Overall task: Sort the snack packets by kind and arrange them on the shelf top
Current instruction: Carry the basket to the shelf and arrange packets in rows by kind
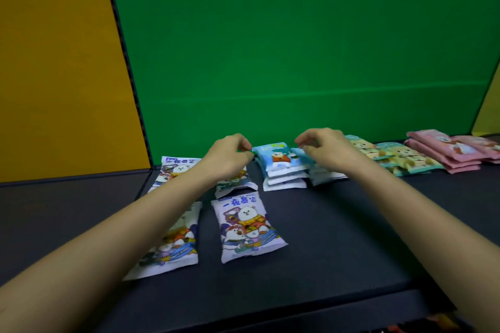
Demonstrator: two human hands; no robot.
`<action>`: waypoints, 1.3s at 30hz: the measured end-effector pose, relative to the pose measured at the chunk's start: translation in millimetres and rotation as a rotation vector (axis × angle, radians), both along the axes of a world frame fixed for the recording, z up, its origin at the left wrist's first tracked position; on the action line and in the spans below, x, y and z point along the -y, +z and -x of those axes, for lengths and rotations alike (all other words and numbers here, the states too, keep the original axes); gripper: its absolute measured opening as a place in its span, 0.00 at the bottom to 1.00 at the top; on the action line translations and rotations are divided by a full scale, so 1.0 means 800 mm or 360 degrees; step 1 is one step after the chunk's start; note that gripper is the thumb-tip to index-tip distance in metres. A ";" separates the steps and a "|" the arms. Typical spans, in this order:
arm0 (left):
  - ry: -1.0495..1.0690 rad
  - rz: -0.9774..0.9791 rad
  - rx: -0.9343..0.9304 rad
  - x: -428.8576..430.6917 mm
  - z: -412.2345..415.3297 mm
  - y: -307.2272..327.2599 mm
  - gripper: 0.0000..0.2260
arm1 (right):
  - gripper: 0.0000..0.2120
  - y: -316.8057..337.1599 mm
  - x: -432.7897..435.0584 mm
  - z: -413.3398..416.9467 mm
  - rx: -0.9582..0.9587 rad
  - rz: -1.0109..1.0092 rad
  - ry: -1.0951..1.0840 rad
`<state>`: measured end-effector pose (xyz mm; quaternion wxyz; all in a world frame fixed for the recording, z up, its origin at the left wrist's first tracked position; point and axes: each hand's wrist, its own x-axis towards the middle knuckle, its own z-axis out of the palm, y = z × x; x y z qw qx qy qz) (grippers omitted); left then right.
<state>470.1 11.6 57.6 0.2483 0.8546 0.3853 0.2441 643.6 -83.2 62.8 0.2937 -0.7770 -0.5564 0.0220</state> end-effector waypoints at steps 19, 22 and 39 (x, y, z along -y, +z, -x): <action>0.0745 -0.0080 -0.0946 0.037 -0.159 0.002 0.29 | 0.34 -0.022 -0.032 -0.081 0.0355 0.0599 -0.0050; 0.0804 -0.0132 -0.0923 0.044 -0.163 -0.002 0.31 | 0.37 -0.028 -0.035 -0.083 0.0287 0.0572 -0.0066; 0.0411 -0.0234 -0.1284 0.176 -0.093 -0.030 0.34 | 0.23 -0.057 0.135 -0.053 0.0462 0.0320 0.0233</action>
